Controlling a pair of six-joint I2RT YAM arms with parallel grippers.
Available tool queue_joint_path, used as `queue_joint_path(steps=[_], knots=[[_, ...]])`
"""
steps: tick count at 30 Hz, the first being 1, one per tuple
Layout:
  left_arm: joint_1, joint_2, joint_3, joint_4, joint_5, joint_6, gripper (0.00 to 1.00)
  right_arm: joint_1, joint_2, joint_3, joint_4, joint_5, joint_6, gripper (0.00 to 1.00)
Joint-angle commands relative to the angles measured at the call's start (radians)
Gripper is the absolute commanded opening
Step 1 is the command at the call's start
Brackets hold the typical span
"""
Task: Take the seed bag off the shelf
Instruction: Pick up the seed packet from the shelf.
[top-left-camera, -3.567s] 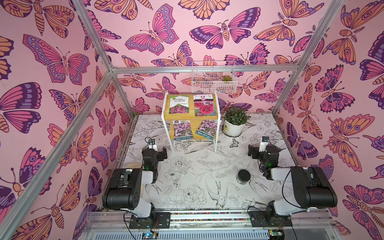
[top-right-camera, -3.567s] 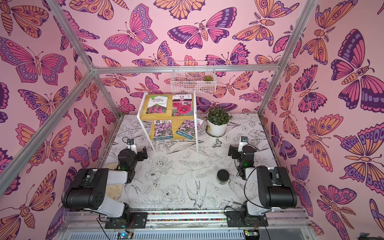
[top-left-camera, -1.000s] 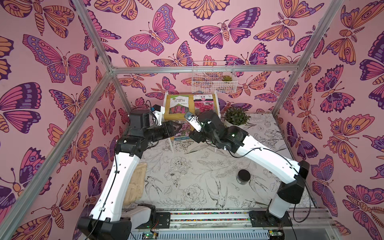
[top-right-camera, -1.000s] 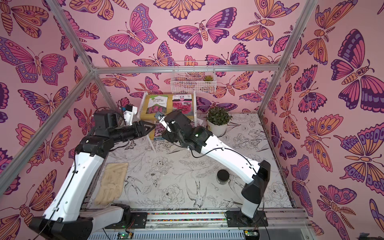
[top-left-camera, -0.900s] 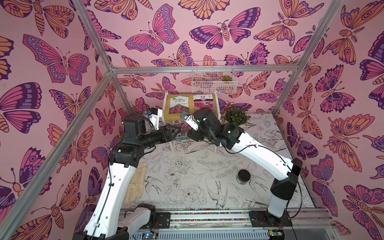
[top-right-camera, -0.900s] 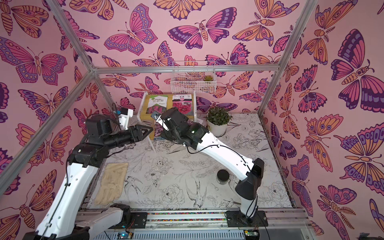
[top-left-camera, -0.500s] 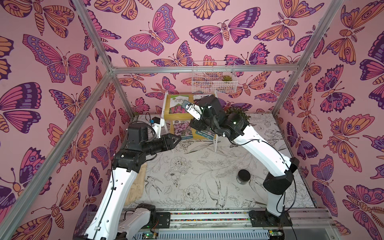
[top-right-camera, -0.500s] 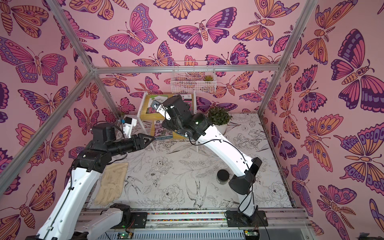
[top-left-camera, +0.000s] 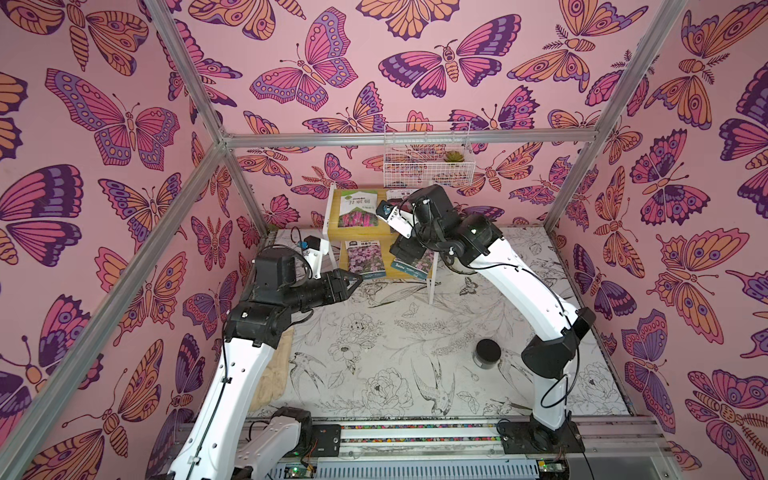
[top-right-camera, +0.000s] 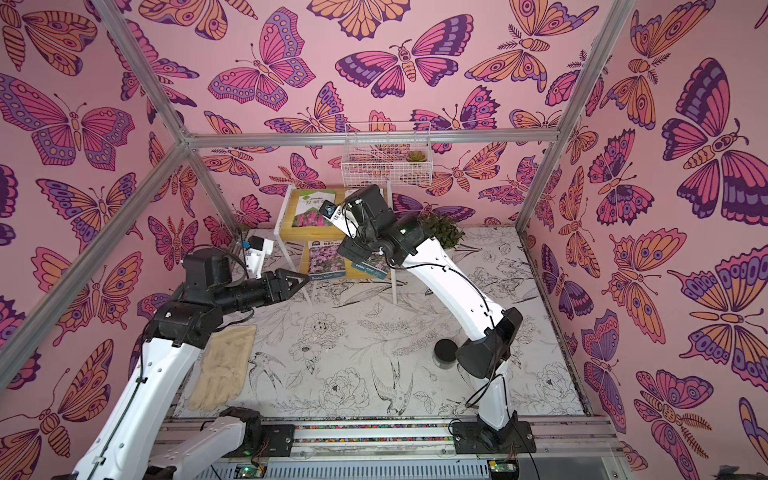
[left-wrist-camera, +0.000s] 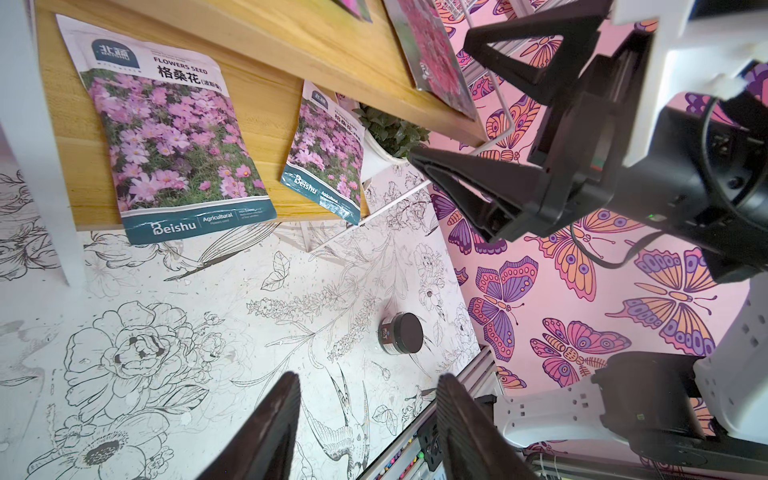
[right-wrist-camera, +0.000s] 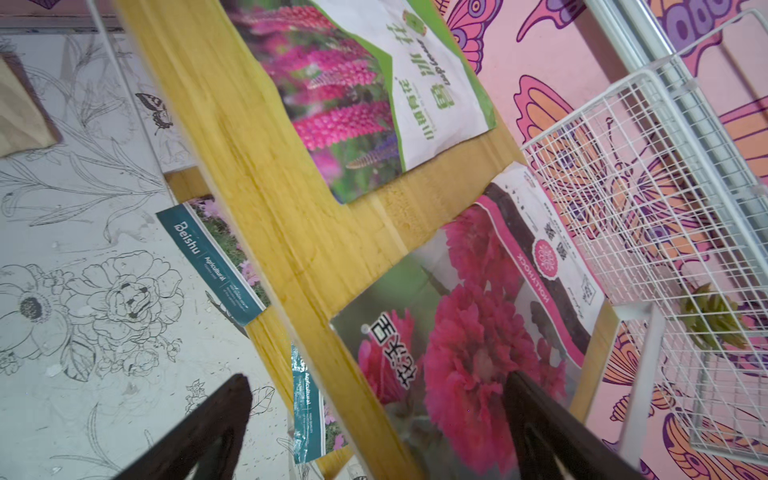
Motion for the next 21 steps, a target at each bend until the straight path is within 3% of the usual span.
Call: queue_joint_path(steps=[1,8,16,21], knots=[[0.000,-0.005,-0.012,0.000,-0.009,0.018,0.56,-0.006,0.027,0.028,-0.039,-0.043,0.012,0.96],[0.000,-0.011,-0.004,0.000,-0.010,0.015,0.56,-0.018,0.045,0.029,-0.077,-0.063,0.022,0.85],[0.000,-0.009,-0.007,0.001,-0.018,0.016,0.56,-0.018,0.028,0.016,-0.098,-0.076,0.048,0.53],[-0.001,-0.008,-0.007,0.002,-0.023,0.018,0.56,-0.017,-0.011,-0.025,-0.091,-0.096,0.068,0.51]])
